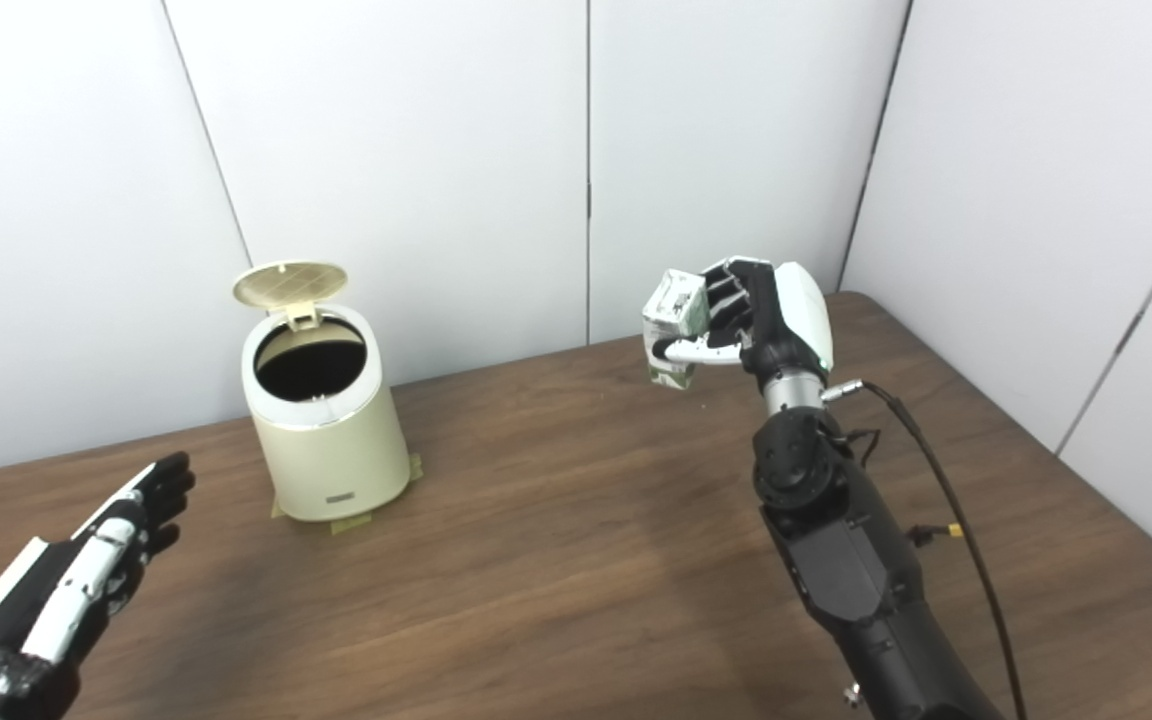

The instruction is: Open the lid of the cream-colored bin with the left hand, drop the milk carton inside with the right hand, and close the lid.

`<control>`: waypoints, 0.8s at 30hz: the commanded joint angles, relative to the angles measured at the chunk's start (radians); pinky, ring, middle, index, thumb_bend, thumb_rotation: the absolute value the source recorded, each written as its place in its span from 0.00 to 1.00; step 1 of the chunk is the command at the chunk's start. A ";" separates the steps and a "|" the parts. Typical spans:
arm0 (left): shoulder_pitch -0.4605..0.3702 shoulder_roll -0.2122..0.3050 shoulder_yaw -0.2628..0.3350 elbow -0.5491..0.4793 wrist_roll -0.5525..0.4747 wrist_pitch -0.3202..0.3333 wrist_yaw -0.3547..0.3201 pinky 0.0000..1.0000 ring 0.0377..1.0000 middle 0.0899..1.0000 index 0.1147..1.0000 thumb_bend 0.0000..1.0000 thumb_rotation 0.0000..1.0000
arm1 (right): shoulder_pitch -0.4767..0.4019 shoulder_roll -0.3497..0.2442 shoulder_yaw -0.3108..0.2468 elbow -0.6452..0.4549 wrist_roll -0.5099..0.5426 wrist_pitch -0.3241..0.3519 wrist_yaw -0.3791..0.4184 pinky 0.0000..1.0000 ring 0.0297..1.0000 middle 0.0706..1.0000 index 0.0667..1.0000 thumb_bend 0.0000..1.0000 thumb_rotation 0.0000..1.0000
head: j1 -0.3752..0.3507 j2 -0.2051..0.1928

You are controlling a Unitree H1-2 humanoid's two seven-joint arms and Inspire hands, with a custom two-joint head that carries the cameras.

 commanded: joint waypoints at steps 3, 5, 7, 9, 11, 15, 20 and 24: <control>-0.008 -0.016 0.001 -0.014 0.041 -0.007 -0.003 1.00 0.99 0.96 0.95 0.23 1.00 | -0.047 -0.003 0.048 -0.117 -0.068 -0.075 0.016 0.35 0.38 0.48 0.44 0.52 0.00 | 0.029 -0.002; -0.002 -0.025 0.005 -0.013 0.059 -0.007 -0.009 1.00 0.98 0.95 0.95 0.24 1.00 | -0.055 0.008 0.065 -0.136 -0.076 -0.102 0.022 0.34 0.38 0.48 0.44 0.52 0.00 | 0.038 -0.003; 0.007 -0.039 0.007 -0.011 0.072 -0.006 -0.010 1.00 0.98 0.95 0.94 0.26 1.00 | -0.064 0.024 0.079 -0.148 -0.082 -0.136 0.030 0.35 0.37 0.48 0.44 0.52 0.00 | 0.052 -0.006; 0.014 -0.053 0.006 -0.009 0.083 -0.007 -0.008 1.00 0.97 0.94 0.94 0.28 1.00 | -0.070 0.038 0.087 -0.166 -0.089 -0.132 0.047 0.37 0.38 0.48 0.44 0.52 0.00 | 0.074 -0.008; 0.018 -0.066 0.007 -0.007 0.092 -0.007 -0.009 1.00 0.97 0.94 0.93 0.28 1.00 | -0.074 0.053 0.087 -0.185 -0.087 -0.117 0.067 0.40 0.39 0.47 0.44 0.52 0.00 | 0.088 -0.010; 0.028 -0.091 0.010 -0.007 0.108 -0.007 -0.010 1.00 0.98 0.95 0.93 0.30 1.00 | -0.108 0.099 0.111 -0.246 -0.091 -0.099 0.122 0.36 0.38 0.48 0.45 0.52 0.00 | 0.142 -0.011; 0.038 -0.108 0.018 -0.005 0.132 -0.007 -0.023 0.99 0.97 0.95 0.94 0.31 1.00 | -0.168 0.168 0.137 -0.278 -0.125 -0.080 0.152 0.30 0.37 0.49 0.45 0.52 0.00 | 0.184 -0.015; 0.048 -0.127 0.027 0.002 0.150 -0.012 -0.034 1.00 0.97 0.95 0.93 0.34 1.00 | -0.212 0.217 0.155 -0.263 -0.144 -0.109 0.151 0.32 0.37 0.49 0.45 0.52 0.00 | 0.208 -0.020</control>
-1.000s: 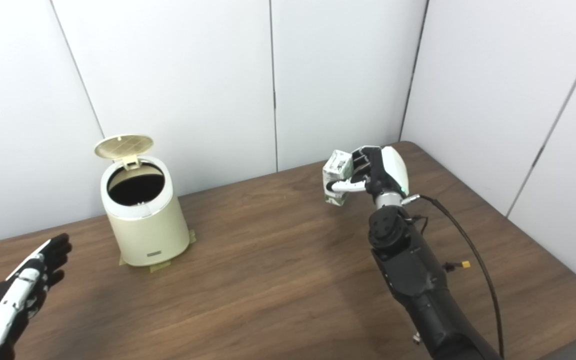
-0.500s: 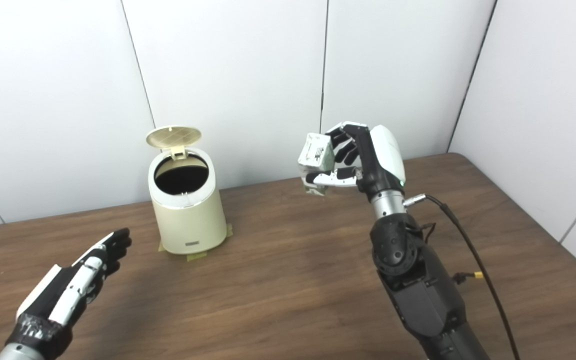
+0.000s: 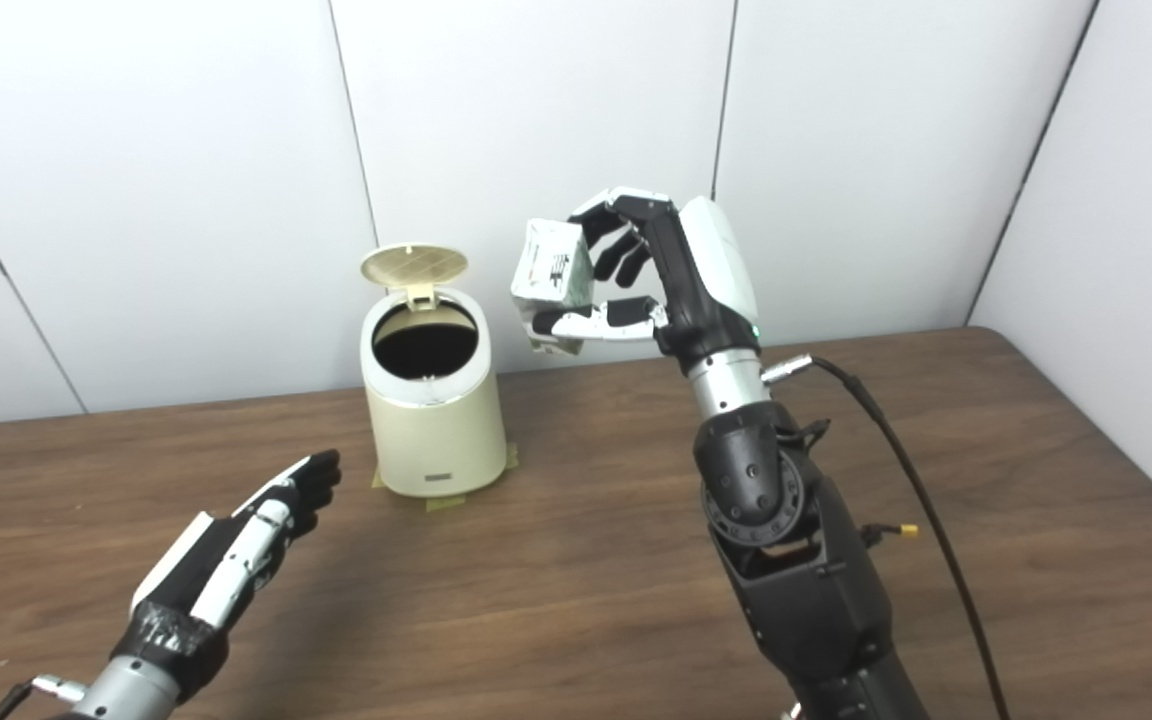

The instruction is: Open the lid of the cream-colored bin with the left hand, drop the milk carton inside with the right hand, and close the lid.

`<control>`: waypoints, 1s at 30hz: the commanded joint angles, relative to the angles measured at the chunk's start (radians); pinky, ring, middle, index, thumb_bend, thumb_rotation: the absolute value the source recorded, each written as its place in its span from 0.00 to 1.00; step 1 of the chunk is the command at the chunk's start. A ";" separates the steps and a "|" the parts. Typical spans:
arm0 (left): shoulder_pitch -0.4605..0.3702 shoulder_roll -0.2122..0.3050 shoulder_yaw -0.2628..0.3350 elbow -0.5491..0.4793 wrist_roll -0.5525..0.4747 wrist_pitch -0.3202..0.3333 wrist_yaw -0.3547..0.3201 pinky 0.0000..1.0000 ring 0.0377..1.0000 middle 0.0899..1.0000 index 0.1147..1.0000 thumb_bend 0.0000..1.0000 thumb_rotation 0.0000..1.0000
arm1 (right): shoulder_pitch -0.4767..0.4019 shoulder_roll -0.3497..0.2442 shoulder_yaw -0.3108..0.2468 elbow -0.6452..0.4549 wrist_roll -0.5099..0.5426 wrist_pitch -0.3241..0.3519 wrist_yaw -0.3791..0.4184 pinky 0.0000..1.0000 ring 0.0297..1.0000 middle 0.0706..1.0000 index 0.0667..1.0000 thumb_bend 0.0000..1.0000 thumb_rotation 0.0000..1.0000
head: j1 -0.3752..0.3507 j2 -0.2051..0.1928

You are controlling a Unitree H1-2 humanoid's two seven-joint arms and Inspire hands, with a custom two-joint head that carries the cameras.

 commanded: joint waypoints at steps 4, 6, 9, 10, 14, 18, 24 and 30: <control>-0.006 -0.016 0.015 -0.010 0.032 -0.015 -0.010 0.99 0.97 0.95 0.93 0.36 0.99 | -0.100 0.036 0.005 0.009 0.004 -0.081 -0.021 0.31 0.36 0.48 0.46 0.52 0.00 | 0.005 0.000; -0.003 -0.025 0.020 -0.010 0.034 -0.014 -0.012 0.99 0.96 0.95 0.94 0.37 0.98 | -0.118 0.057 0.010 0.037 0.005 -0.090 -0.023 0.30 0.36 0.48 0.46 0.52 0.00 | 0.005 0.000; 0.002 -0.032 0.021 -0.012 0.041 -0.016 -0.014 1.00 0.96 0.95 0.93 0.36 0.97 | -0.135 0.083 0.020 0.074 0.006 -0.101 -0.018 0.30 0.37 0.48 0.45 0.52 0.00 | 0.014 -0.004; 0.003 -0.035 0.023 -0.010 0.041 -0.019 -0.016 1.00 0.96 0.95 0.93 0.36 0.97 | -0.137 0.089 0.024 0.086 0.005 -0.109 -0.019 0.31 0.37 0.48 0.45 0.52 0.00 | 0.015 -0.005; 0.009 -0.048 0.033 -0.009 0.043 -0.022 -0.020 1.00 0.96 0.95 0.93 0.38 0.97 | -0.150 0.102 0.045 0.151 0.004 -0.165 -0.029 0.35 0.40 0.48 0.43 0.52 0.00 | 0.027 -0.008; 0.010 -0.055 0.040 -0.008 0.044 -0.022 -0.023 1.00 0.96 0.95 0.93 0.37 0.97 | -0.172 0.123 0.045 0.232 0.013 -0.208 -0.048 0.35 0.40 0.48 0.43 0.52 0.00 | 0.036 -0.011; 0.012 -0.059 0.042 -0.012 0.062 -0.024 -0.029 1.00 0.95 0.94 0.92 0.37 0.98 | -0.214 0.158 0.042 0.356 0.018 -0.240 -0.090 0.35 0.39 0.47 0.45 0.52 0.00 | 0.047 -0.012; 0.011 -0.065 0.043 -0.010 0.079 -0.023 -0.033 1.00 0.96 0.94 0.93 0.37 0.98 | -0.256 0.169 0.032 0.477 0.035 -0.300 -0.137 0.36 0.40 0.47 0.44 0.52 0.00 | 0.064 -0.017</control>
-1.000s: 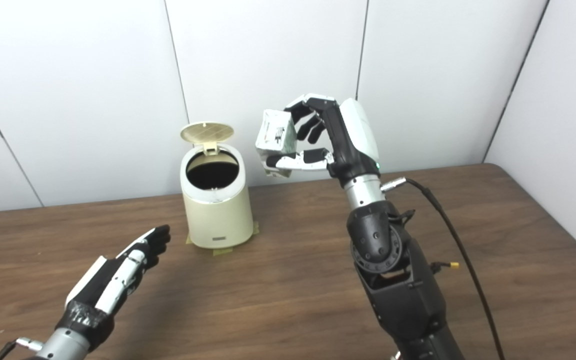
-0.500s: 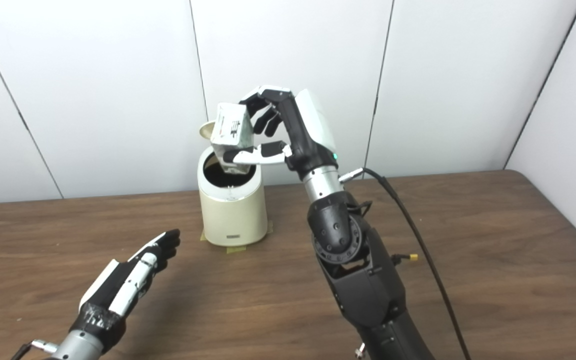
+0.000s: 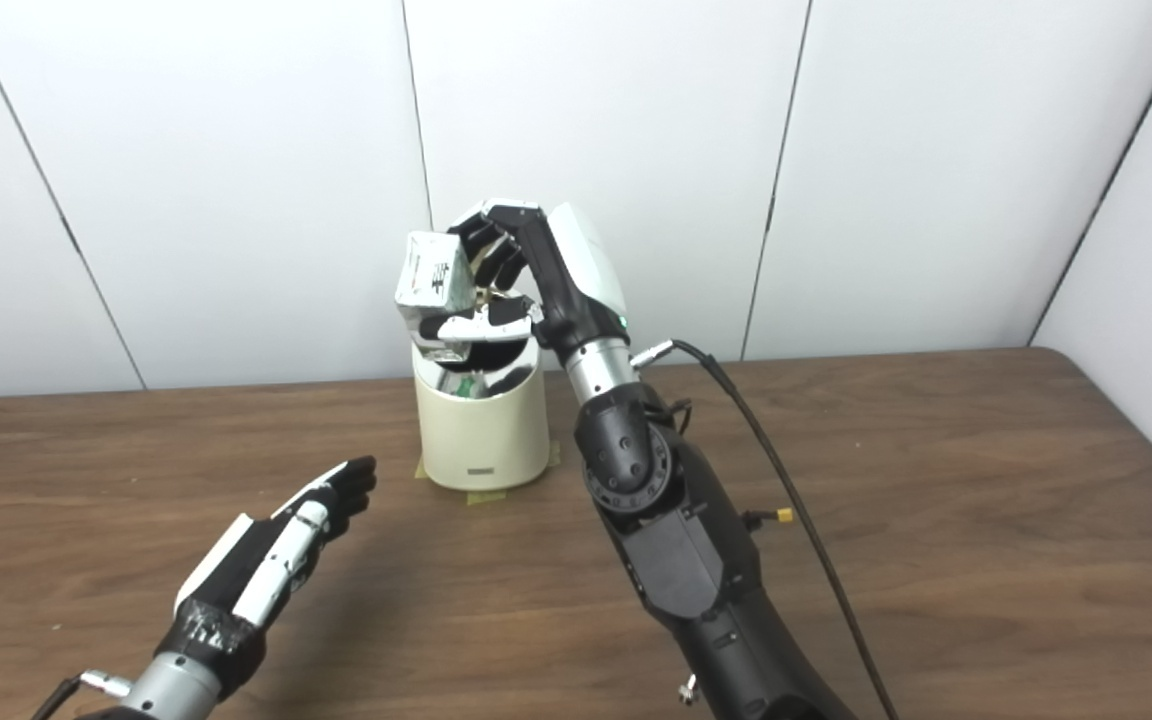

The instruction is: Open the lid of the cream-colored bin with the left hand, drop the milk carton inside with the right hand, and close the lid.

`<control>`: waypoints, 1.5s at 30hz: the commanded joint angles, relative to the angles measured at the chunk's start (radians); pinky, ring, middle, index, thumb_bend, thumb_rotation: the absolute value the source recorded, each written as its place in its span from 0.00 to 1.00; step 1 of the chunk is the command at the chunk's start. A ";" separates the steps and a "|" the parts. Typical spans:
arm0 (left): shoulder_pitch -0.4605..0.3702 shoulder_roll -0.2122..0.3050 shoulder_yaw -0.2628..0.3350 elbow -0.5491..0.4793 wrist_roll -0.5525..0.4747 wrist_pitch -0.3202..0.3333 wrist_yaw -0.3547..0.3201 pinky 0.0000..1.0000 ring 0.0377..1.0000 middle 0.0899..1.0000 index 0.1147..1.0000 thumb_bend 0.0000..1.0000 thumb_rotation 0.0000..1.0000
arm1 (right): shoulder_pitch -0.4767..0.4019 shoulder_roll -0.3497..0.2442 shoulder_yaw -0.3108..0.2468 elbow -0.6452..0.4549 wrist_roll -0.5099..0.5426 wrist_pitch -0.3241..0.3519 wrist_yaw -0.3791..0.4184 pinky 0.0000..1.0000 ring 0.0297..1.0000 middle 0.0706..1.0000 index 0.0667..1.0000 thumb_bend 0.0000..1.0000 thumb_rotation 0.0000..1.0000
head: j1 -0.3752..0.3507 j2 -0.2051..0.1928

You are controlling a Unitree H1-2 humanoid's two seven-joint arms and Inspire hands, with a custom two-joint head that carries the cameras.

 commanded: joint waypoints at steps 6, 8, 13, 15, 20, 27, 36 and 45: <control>-0.016 -0.015 0.011 -0.002 0.035 -0.038 0.010 0.98 0.96 0.94 0.92 0.38 0.97 | -0.115 0.009 -0.028 0.067 0.017 -0.084 -0.091 0.38 0.40 0.48 0.43 0.52 0.00 | 0.008 -0.005; -0.011 -0.026 0.018 0.005 0.036 -0.050 0.018 0.99 0.96 0.95 0.92 0.37 0.97 | -0.122 0.008 -0.029 0.084 0.020 -0.090 -0.101 0.38 0.40 0.48 0.43 0.52 0.00 | 0.009 -0.006; 0.008 -0.075 0.055 0.030 0.036 -0.098 0.050 0.98 0.97 0.94 0.95 0.36 0.92 | -0.128 -0.002 -0.029 0.119 0.019 -0.099 -0.117 0.38 0.41 0.48 0.43 0.52 0.00 | 0.012 -0.006; 0.013 -0.085 0.062 0.037 0.042 -0.108 0.056 0.99 0.96 0.94 0.95 0.37 0.93 | -0.129 -0.005 -0.029 0.130 0.014 -0.097 -0.123 0.39 0.41 0.48 0.43 0.52 0.00 | 0.014 -0.007; 0.017 -0.110 0.080 0.058 0.046 -0.137 0.075 0.99 0.97 0.94 0.94 0.36 0.95 | -0.125 -0.017 -0.025 0.146 0.010 -0.097 -0.126 0.39 0.41 0.48 0.43 0.52 0.00 | 0.014 -0.007; 0.024 -0.137 0.086 0.086 0.051 -0.179 0.095 1.00 0.97 0.95 0.95 0.37 0.95 | -0.110 -0.031 -0.016 0.153 0.005 -0.117 -0.132 0.39 0.41 0.48 0.43 0.52 0.00 | 0.013 -0.005; 0.040 -0.145 0.087 0.092 0.062 -0.195 0.091 0.98 0.96 0.94 0.94 0.43 0.92 | -0.076 -0.038 -0.015 0.149 0.001 -0.130 -0.135 0.39 0.40 0.48 0.44 0.52 0.00 | 0.007 0.004; 0.036 -0.142 0.086 0.085 0.068 -0.184 0.087 1.00 0.96 0.94 0.93 0.40 0.91 | -0.063 -0.053 -0.005 0.141 0.013 -0.077 -0.065 0.44 0.40 0.46 0.49 0.52 0.00 | 0.008 0.010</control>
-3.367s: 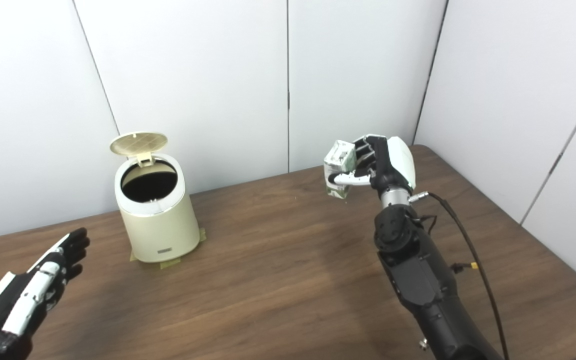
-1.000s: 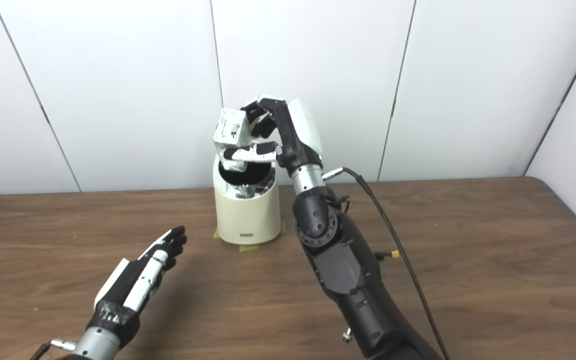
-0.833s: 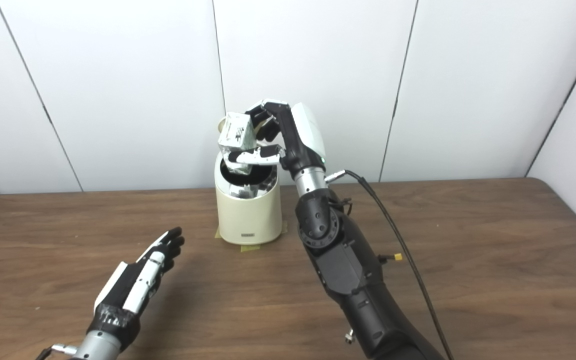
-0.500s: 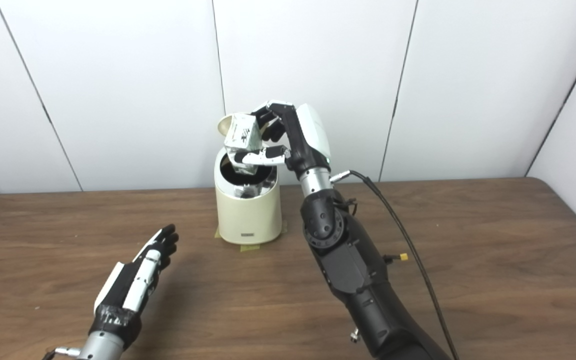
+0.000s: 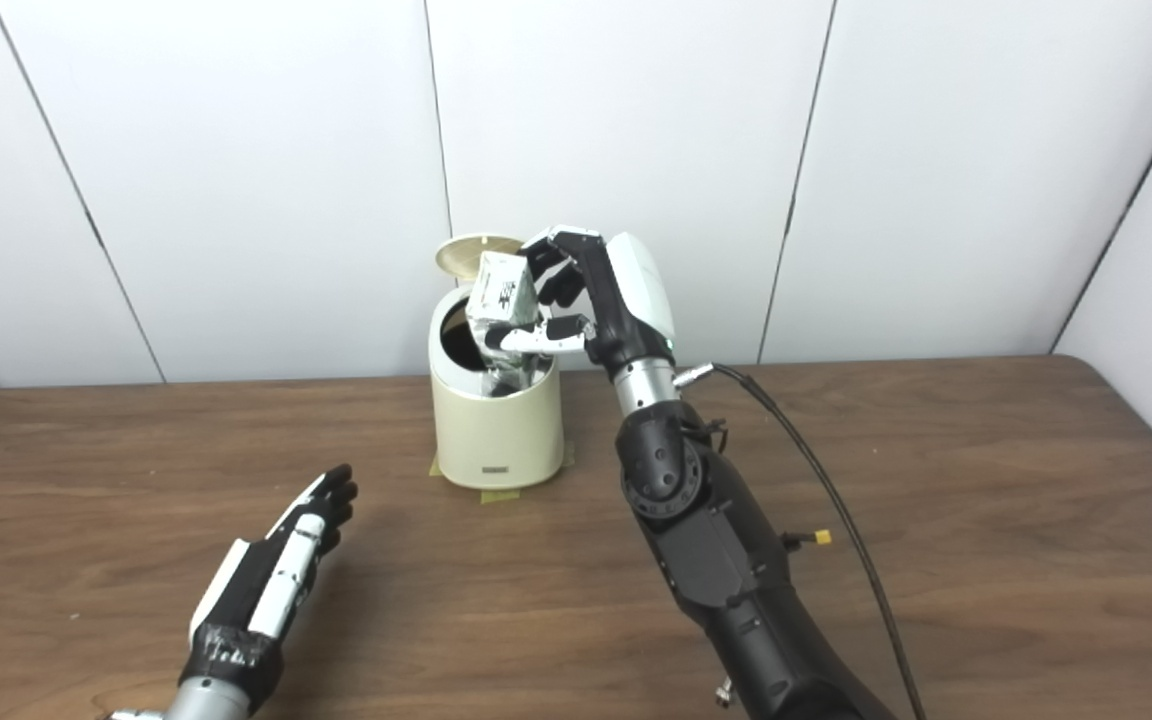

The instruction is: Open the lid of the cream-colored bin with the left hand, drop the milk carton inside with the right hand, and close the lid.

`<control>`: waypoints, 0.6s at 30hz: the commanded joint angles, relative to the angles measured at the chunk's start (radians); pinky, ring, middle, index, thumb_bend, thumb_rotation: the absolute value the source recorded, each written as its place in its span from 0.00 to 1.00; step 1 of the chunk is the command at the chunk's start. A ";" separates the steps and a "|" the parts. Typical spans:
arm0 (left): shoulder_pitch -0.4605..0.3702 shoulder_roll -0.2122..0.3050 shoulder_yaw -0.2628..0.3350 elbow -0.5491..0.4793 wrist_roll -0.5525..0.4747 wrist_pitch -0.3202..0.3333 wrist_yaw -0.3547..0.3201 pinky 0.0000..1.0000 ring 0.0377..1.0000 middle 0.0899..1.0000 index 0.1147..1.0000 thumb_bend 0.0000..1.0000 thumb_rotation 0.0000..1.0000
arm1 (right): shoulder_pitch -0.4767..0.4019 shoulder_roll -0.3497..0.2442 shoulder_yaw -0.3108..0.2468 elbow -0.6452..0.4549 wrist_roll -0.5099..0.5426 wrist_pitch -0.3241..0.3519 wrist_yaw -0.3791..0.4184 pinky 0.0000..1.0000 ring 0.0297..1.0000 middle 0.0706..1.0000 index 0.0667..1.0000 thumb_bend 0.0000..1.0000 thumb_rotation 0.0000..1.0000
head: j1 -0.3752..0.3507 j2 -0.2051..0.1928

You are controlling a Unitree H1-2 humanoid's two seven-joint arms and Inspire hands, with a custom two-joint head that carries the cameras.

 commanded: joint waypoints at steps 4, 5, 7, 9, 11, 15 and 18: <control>-0.034 0.002 0.002 -0.035 0.016 -0.022 0.009 1.00 0.96 0.93 0.92 0.38 0.89 | -0.052 -0.021 0.016 -0.060 -0.016 0.065 0.056 0.52 0.59 0.64 0.63 0.92 0.13 | -0.003 0.001; -0.034 0.002 0.001 -0.036 0.019 -0.018 0.010 0.99 0.96 0.93 0.92 0.38 0.89 | -0.051 -0.024 0.019 -0.064 -0.018 0.070 0.062 0.54 0.62 0.66 0.64 0.96 0.14 | -0.004 0.001; -0.035 0.004 -0.001 -0.036 0.023 -0.019 0.007 0.99 0.96 0.93 0.92 0.37 0.89 | -0.050 -0.029 0.026 -0.071 -0.025 0.081 0.072 0.56 0.66 0.69 0.66 0.99 0.16 | -0.004 0.001; -0.036 0.006 -0.004 -0.034 0.025 -0.022 0.003 1.00 0.96 0.94 0.93 0.37 0.89 | -0.049 -0.032 0.032 -0.079 -0.032 0.097 0.081 0.59 0.70 0.73 0.68 1.00 0.18 | -0.004 0.002; -0.036 0.007 -0.005 -0.032 0.028 -0.026 0.002 0.99 0.96 0.94 0.93 0.36 0.88 | -0.049 -0.036 0.037 -0.085 -0.036 0.108 0.090 0.61 0.71 0.74 0.69 1.00 0.20 | -0.005 0.001; -0.037 0.007 -0.009 -0.030 0.039 -0.020 0.001 0.99 0.97 0.95 0.93 0.36 0.85 | -0.053 -0.041 0.042 -0.088 -0.036 0.124 0.111 0.62 0.72 0.75 0.71 1.00 0.25 | -0.007 0.000; -0.035 0.006 -0.013 -0.027 0.047 -0.018 -0.001 1.00 0.97 0.95 0.93 0.37 0.84 | -0.057 -0.041 0.041 -0.089 -0.034 0.129 0.118 0.62 0.71 0.75 0.71 1.00 0.26 | -0.007 -0.001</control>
